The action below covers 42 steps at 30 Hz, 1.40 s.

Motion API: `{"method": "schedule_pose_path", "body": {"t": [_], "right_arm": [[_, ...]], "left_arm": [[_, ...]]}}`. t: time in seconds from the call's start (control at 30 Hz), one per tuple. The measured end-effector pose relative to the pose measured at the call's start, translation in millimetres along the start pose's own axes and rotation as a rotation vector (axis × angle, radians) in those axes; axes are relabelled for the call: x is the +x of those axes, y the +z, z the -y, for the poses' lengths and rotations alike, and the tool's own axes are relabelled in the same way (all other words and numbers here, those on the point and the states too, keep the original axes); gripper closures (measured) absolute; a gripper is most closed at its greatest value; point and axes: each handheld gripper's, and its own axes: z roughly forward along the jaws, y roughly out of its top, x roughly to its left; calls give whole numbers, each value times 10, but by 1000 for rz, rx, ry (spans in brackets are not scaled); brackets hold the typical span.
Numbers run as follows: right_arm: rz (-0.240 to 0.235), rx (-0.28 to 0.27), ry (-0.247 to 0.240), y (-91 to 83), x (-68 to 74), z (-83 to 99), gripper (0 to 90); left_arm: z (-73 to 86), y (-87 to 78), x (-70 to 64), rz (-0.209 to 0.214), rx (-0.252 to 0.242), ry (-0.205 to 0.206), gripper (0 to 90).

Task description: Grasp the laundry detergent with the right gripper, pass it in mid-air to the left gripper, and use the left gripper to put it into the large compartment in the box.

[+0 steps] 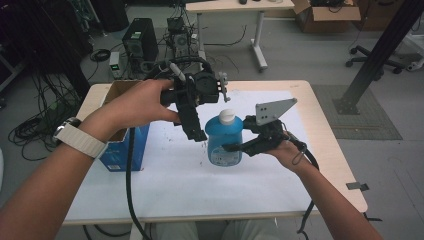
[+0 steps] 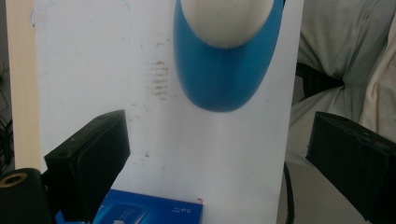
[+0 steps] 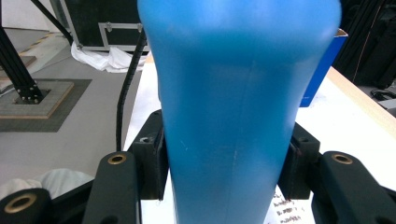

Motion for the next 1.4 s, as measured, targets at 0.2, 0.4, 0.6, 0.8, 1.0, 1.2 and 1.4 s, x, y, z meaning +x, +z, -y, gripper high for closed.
{"method": "schedule_pose_path", "body": {"t": [0.2,0.4,0.6,0.8,1.0,1.2,1.4], "right_arm": [[-8,-9,-3,50,-5,-34,463],[-15,-11,-12,95,-5,-67,463],[-23,-8,-13,124,2,-94,463],[-32,-5,-17,149,9,-113,463],[-46,-3,-8,171,16,-122,463],[-59,-2,-4,206,19,-123,463],[-63,0,-2,224,19,-124,463]], "left_arm": [[-26,18,4,9,0,4,64],[-47,37,8,17,0,7,64],[-82,68,1,26,0,14,65],[-113,95,-8,33,-6,27,66],[-127,124,-12,38,-8,40,66],[-143,151,-14,43,-1,46,65],[-154,187,-13,45,-2,42,64]]}}
